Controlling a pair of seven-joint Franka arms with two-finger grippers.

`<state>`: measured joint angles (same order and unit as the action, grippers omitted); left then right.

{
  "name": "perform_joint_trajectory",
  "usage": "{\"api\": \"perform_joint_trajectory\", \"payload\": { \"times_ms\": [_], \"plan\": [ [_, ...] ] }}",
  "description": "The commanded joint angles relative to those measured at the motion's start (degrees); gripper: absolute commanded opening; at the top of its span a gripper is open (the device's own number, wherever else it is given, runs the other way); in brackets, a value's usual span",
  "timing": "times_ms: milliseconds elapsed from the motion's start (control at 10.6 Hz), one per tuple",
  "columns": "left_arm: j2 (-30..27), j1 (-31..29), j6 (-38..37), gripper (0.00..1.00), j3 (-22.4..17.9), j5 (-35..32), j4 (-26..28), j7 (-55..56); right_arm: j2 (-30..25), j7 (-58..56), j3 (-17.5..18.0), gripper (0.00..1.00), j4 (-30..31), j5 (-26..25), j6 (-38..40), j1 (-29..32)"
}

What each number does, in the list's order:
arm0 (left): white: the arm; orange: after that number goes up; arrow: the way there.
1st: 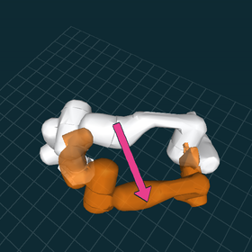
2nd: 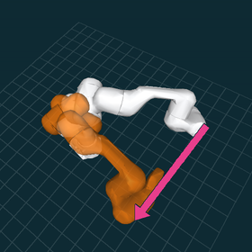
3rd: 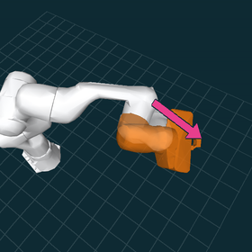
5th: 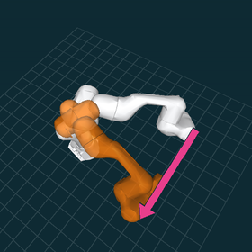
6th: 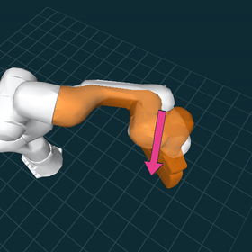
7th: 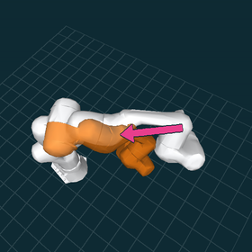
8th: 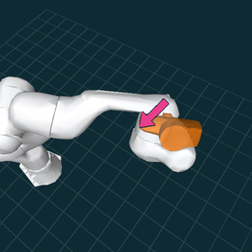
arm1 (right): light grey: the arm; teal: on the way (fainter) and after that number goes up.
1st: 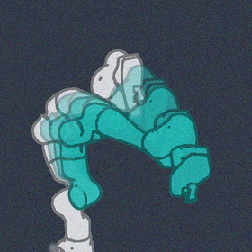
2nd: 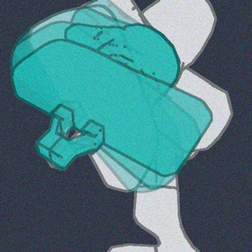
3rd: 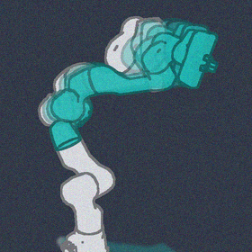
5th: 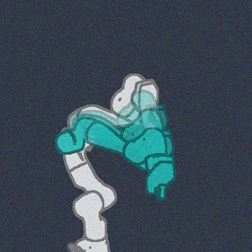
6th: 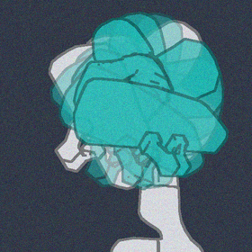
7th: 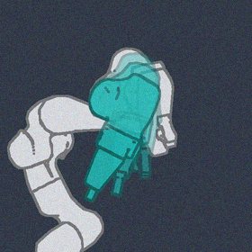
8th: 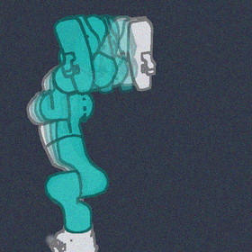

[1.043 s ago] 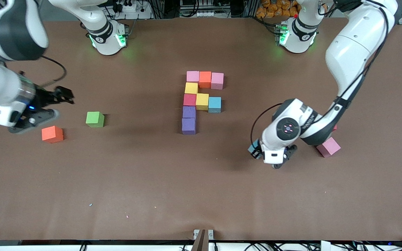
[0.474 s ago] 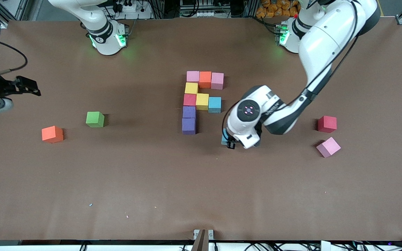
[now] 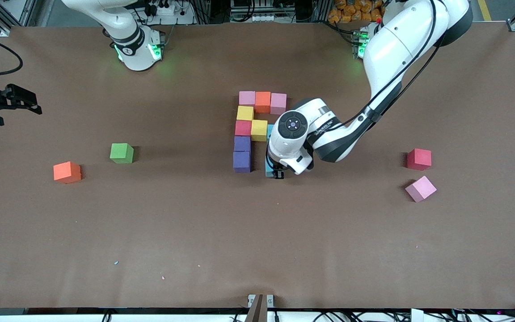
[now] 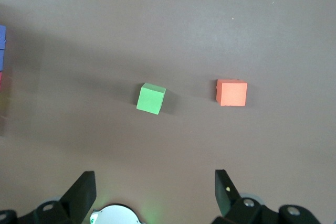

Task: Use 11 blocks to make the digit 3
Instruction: 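Carry the cyan cube and place it below the purple cube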

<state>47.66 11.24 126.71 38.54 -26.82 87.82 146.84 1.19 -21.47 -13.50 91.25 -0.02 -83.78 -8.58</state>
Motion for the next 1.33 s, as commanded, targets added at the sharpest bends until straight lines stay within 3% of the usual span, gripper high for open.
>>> {"api": "perform_joint_trajectory", "payload": {
  "times_ms": [0, 95, 190, 284, 379, 1232],
  "plan": [
    [3.13, 3.51, 0.29, 0.00, -0.66, 1.25, -3.26, 1.51, -1.01, 1.52, 0.84, 1.00, 1.04, 0.46, 1.68, 1.36],
    [3.23, 4.66, 0.29, 0.00, -1.79, 1.33, -3.71, 1.69, -0.84, 1.52, 1.10, 1.00, 1.04, 0.90, 2.12, 2.33],
    [3.23, 5.37, 0.29, 0.00, -2.06, 1.33, -3.97, 1.69, -0.75, 1.52, 3.63, 1.00, 1.13, 0.99, 2.21, 4.86],
    [3.23, 5.55, 0.29, 0.00, -2.33, 1.25, -4.06, 1.52, -0.49, 1.52, 8.61, 1.00, 1.04, 0.99, 2.22, 10.02],
    [3.32, 5.55, 0.29, 0.00, -2.42, 1.25, -4.15, 1.26, -0.40, 1.44, 9.97, 1.00, 1.04, 1.08, 2.56, 11.99],
    [6.13, 8.45, 1.08, 0.00, -4.00, 1.33, -8.19, 1.25, -0.84, 1.61, 10.33, 1.00, 0.16, 3.89, -3.32, 11.30]
  ]
}}
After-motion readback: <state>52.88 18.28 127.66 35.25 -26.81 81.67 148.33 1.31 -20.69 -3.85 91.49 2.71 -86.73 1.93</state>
